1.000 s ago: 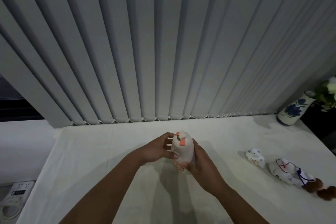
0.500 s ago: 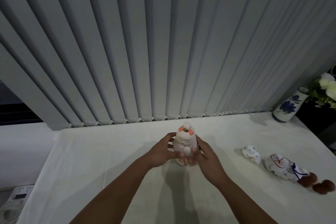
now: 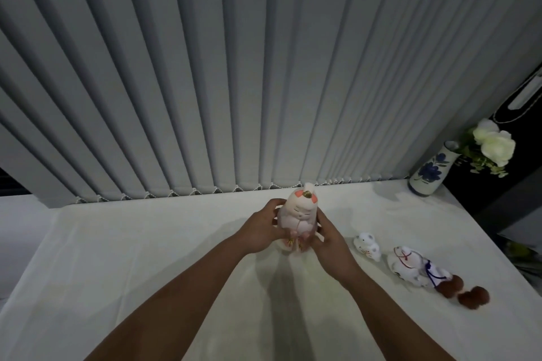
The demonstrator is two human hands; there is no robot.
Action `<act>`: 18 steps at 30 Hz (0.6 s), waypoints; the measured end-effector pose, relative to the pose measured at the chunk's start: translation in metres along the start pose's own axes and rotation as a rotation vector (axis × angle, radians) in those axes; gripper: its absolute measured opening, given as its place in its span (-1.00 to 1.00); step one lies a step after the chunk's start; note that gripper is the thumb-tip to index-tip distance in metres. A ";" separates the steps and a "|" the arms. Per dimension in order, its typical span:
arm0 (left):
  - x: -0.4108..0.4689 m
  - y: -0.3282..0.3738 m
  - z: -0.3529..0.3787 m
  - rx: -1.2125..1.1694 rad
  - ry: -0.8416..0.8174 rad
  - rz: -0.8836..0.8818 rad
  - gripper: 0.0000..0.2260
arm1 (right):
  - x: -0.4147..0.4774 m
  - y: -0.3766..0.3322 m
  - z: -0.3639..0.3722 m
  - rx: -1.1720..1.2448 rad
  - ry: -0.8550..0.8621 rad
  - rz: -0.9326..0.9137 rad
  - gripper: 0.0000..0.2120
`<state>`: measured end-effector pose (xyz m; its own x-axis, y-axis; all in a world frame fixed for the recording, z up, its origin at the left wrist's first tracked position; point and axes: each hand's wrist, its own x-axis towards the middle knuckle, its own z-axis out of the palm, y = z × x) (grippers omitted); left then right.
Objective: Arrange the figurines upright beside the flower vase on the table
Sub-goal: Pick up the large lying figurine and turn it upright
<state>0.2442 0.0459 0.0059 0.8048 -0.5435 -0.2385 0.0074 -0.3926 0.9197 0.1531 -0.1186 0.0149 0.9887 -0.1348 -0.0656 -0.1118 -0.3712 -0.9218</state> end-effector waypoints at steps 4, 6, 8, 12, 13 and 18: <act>0.026 0.015 0.026 0.029 -0.029 -0.021 -0.29 | 0.013 0.020 -0.038 -0.050 0.004 0.037 -0.40; 0.039 0.021 0.039 0.030 -0.037 -0.030 -0.29 | 0.020 0.026 -0.058 -0.062 -0.030 0.059 -0.46; 0.050 0.026 0.050 0.013 -0.035 -0.038 -0.27 | 0.028 0.031 -0.076 -0.112 -0.072 0.074 -0.50; 0.065 0.031 0.065 0.014 -0.004 -0.061 -0.22 | 0.048 0.044 -0.101 -0.209 -0.133 0.087 -0.50; 0.068 0.032 0.068 0.018 0.002 -0.070 -0.24 | 0.051 0.046 -0.105 -0.218 -0.147 0.087 -0.50; 0.079 0.037 0.077 0.021 0.024 -0.096 -0.34 | 0.063 0.058 -0.118 -0.197 -0.187 0.076 -0.51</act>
<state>0.2625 -0.0682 -0.0027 0.8150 -0.4849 -0.3173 0.0730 -0.4573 0.8863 0.1975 -0.2571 0.0027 0.9759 -0.0040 -0.2182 -0.1857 -0.5405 -0.8206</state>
